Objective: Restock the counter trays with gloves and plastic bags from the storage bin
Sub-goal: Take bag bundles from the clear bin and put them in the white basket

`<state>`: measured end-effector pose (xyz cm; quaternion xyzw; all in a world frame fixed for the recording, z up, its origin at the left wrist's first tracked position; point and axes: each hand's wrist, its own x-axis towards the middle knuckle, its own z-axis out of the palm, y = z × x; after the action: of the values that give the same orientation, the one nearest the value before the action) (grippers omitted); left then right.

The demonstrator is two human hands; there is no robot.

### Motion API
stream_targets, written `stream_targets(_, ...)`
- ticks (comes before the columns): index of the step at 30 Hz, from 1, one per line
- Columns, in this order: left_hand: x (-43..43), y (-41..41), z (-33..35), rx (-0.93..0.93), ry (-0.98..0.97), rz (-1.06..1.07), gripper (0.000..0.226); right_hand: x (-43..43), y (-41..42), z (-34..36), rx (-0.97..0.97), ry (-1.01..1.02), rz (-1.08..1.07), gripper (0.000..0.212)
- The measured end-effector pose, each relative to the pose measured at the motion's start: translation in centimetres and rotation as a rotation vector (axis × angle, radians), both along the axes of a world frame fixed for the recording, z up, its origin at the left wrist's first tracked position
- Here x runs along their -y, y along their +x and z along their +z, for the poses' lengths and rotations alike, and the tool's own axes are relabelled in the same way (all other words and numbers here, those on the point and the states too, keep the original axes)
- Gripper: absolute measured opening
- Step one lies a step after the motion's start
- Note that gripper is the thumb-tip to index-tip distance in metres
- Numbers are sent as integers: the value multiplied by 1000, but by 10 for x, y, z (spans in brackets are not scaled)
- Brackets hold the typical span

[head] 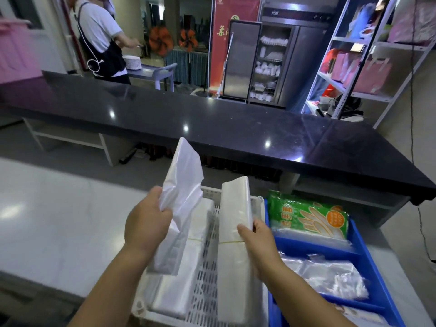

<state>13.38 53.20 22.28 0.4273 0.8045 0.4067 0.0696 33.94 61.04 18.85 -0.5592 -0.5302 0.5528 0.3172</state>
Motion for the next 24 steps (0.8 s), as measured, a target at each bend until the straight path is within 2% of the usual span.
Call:
stream_targets(2,4,-12,1,18,21,21,21,5,-16,-12,31,-30,-13,6)
stream_targets(6,6,-27,-4,56,22,32,19,13,-38,-32,214,-79,-48,14)
stream_targets(10,6,-35,-11,107,14,3,17,18,-50,-43,213,-88,-36,24)
stream_targets(12,3,-37,-14,148,9,-21,17,17,-50,-43,276,-55,10,24)
stream_targets(14,-1,-37,-16,174,-2,-49,17,15,-46,-43,473,-3,86,22)
stream_targets(16,-6,-34,-17,218,-4,-97,17,11,-41,-41,672,116,97,34)
stream_targets(17,-8,-31,-17,254,-5,-124,18,8,-40,-39,639,169,72,39)
stream_targets(21,-16,-16,-16,537,38,-245,22,2,-49,-20,123,224,-12,25)
stream_targets(24,-17,1,-27,691,-9,-298,31,-2,-52,-14,39,283,-65,29)
